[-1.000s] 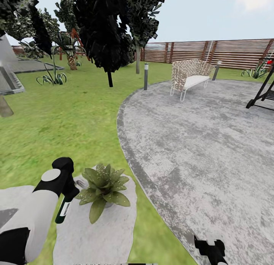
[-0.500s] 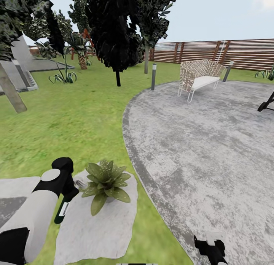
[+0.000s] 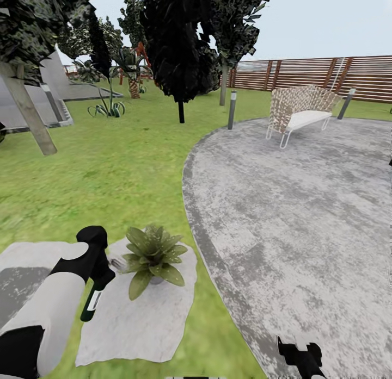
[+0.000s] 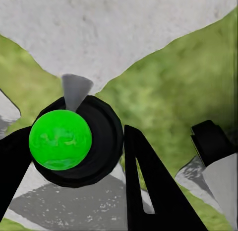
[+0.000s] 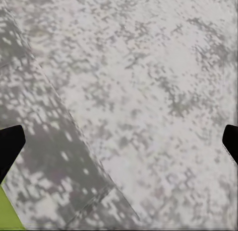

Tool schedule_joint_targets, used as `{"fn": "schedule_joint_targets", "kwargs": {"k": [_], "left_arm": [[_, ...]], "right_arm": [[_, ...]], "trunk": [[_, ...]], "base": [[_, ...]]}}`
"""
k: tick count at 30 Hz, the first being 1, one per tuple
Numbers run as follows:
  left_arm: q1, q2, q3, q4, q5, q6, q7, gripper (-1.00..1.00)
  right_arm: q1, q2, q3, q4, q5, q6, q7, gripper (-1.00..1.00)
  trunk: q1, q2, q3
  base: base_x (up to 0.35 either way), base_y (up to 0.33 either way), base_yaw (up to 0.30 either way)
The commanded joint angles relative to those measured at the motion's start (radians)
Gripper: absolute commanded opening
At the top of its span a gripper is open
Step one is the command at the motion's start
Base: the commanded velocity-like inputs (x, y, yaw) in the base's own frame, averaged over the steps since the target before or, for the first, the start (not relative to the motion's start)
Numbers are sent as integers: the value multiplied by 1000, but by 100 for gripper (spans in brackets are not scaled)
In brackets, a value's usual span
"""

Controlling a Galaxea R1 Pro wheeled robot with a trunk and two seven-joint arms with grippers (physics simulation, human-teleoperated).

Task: Pick up the pesticide atomizer in the garden and spray insectifuge to fully cover both potted plants in the garden.

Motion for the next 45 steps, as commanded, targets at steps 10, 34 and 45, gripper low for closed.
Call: {"fn": "schedule_joint_targets", "kwargs": {"k": [10, 34, 45], "left_arm": [[41, -8, 5, -6, -10, 10, -10, -100], [83, 11, 11, -55, -10, 12, -10, -100], [196, 17, 13, -51, -5, 10, -10, -100]], "right_arm": [[0, -1, -6, 1, 11, -3, -3, 100], [0, -3, -5, 1, 11, -3, -3, 100], [0, -2, -5, 2, 12, -3, -3, 100]], "trunk": [[-1, 0, -1], [-1, 0, -1], [-1, 0, -1]], "base": [[-177, -204, 0], [55, 27, 0], [58, 45, 0]]}}
